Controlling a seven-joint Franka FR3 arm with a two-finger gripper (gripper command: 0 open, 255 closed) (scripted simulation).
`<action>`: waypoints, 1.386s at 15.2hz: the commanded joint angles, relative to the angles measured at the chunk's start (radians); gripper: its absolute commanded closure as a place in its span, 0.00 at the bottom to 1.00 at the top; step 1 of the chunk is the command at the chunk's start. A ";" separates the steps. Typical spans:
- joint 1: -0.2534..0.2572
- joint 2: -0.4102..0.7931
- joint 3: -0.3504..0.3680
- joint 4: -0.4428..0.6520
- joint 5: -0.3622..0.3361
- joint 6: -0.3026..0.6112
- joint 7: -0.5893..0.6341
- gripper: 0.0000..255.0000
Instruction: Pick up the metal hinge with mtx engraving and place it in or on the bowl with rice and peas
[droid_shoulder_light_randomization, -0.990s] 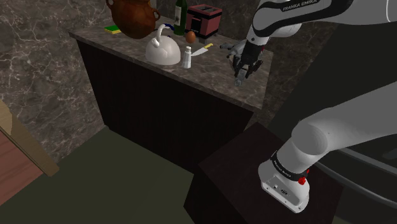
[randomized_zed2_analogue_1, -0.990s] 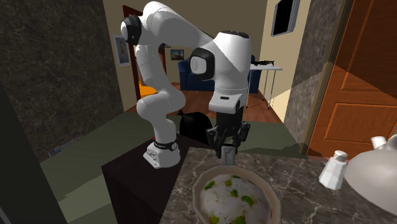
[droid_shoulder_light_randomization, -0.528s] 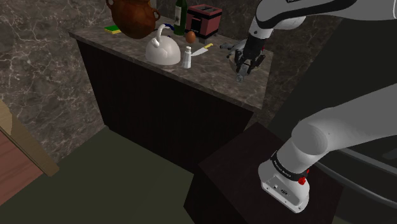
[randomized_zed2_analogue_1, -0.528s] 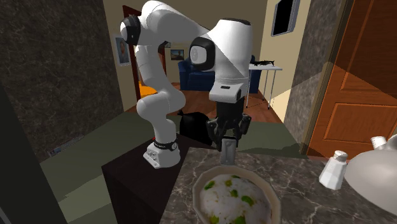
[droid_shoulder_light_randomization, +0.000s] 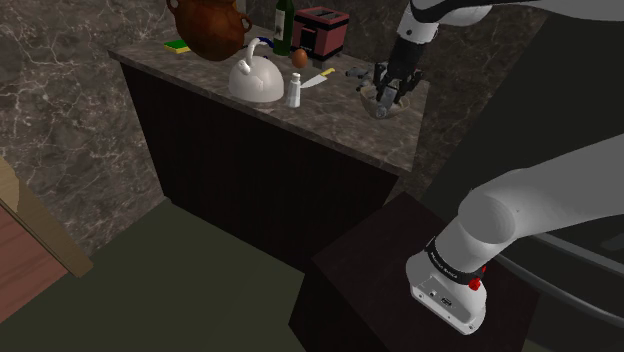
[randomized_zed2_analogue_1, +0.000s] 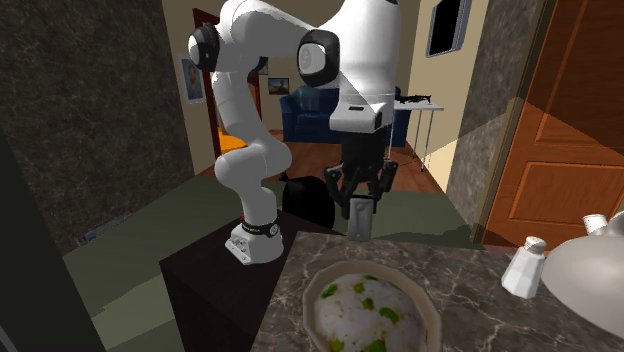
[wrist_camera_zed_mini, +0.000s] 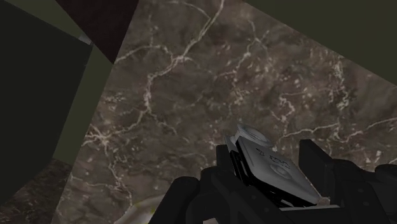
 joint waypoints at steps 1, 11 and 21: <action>0.000 -0.003 0.001 0.026 0.000 -0.029 0.000 1.00; 0.002 -0.003 0.004 0.160 0.002 -0.164 0.000 1.00; -0.007 0.070 -0.022 0.334 -0.002 -0.265 -0.037 1.00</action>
